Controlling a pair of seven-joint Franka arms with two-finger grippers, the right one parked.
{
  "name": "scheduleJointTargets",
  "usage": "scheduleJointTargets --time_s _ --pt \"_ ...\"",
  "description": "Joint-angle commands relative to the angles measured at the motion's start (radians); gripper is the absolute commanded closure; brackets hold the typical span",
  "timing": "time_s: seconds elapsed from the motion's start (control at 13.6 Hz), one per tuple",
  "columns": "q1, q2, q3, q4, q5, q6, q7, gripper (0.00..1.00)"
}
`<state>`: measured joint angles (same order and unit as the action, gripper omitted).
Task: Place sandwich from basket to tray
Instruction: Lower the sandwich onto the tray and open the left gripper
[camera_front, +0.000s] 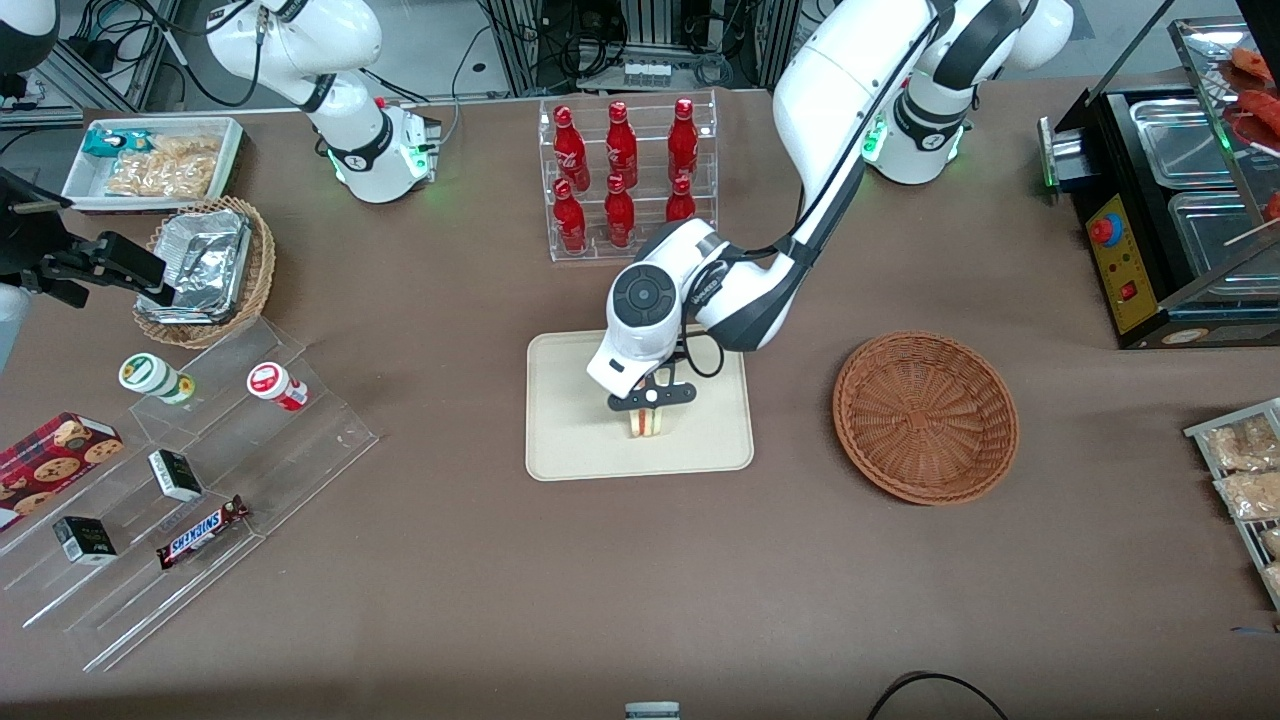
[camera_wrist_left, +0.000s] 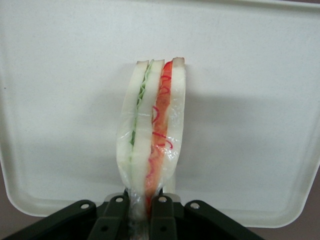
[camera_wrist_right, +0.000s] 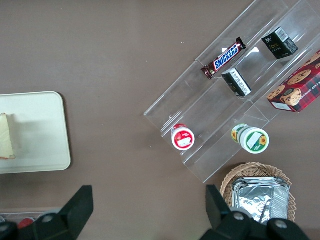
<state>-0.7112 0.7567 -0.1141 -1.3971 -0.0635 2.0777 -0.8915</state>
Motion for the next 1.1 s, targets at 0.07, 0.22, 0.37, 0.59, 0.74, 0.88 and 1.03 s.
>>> scheduleJointTargets --time_s 0.07,0.22,0.37,0.59,0.74,0.88,1.03 --pt "-0.017 0.038 0.016 0.058 0.017 -0.016 -0.033 0.94" --pt "-0.017 0.041 0.016 0.058 0.017 -0.013 -0.035 0.92" --pt "-0.017 0.04 0.016 0.058 0.016 -0.013 -0.037 0.41" --pt "-0.017 0.023 0.016 0.058 0.013 -0.014 -0.037 0.0" --pt "-0.016 -0.003 0.016 0.058 0.017 -0.022 -0.027 0.0" --pt "-0.014 -0.031 0.016 0.055 0.021 -0.03 -0.027 0.0" --pt "-0.011 -0.074 0.017 0.055 0.021 -0.08 -0.027 0.0"
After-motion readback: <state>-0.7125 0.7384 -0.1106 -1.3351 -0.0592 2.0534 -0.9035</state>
